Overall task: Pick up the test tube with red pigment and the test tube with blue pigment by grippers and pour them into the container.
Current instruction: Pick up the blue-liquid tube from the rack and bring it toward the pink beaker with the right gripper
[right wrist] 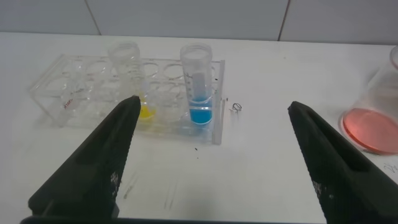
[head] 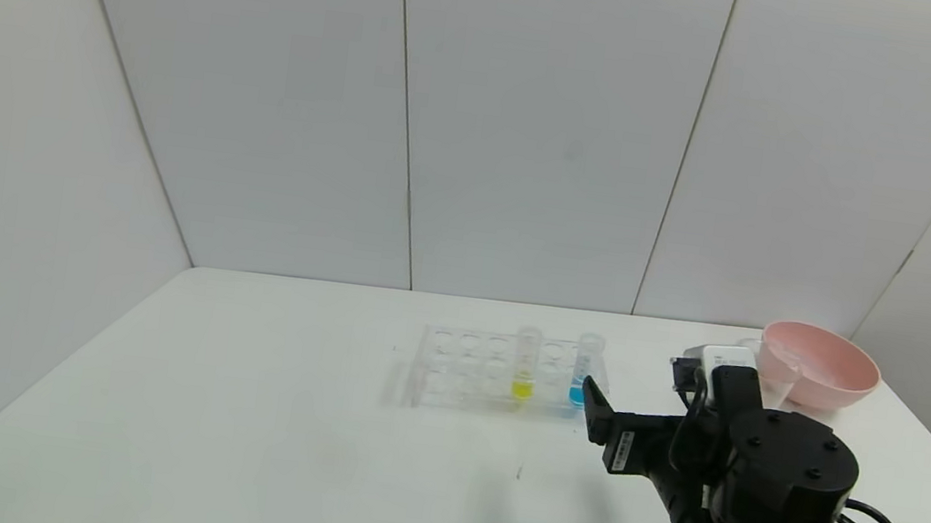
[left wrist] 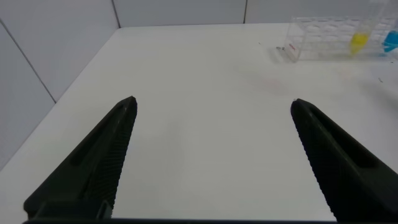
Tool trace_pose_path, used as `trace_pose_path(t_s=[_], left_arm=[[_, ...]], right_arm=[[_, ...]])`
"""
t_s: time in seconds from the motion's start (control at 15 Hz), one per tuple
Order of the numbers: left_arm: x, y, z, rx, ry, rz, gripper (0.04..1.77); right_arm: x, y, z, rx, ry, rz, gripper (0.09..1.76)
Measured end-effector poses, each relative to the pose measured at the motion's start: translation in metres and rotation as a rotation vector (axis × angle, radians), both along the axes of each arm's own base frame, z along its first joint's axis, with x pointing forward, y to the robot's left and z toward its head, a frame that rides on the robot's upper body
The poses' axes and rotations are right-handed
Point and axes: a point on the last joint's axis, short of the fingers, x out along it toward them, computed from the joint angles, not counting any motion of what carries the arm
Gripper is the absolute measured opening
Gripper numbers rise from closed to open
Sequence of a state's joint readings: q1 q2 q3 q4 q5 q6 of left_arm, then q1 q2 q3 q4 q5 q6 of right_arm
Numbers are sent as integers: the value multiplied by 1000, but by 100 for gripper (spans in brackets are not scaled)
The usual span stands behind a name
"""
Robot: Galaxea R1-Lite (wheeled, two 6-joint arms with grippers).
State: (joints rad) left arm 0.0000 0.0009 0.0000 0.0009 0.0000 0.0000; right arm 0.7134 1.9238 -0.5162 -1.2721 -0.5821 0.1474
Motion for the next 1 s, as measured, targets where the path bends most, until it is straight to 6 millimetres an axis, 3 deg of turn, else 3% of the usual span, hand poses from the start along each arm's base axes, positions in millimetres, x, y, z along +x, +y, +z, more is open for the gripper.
trace_pose_path(t_s=[0.47,1.0], left_arm=[[0,0,0,0,0,0,176],[0,0,0,0,0,0,176]], right_arm=[[13,14,-22,-25,30,11,170],[66,32,-35,-38,-19,-9,170]])
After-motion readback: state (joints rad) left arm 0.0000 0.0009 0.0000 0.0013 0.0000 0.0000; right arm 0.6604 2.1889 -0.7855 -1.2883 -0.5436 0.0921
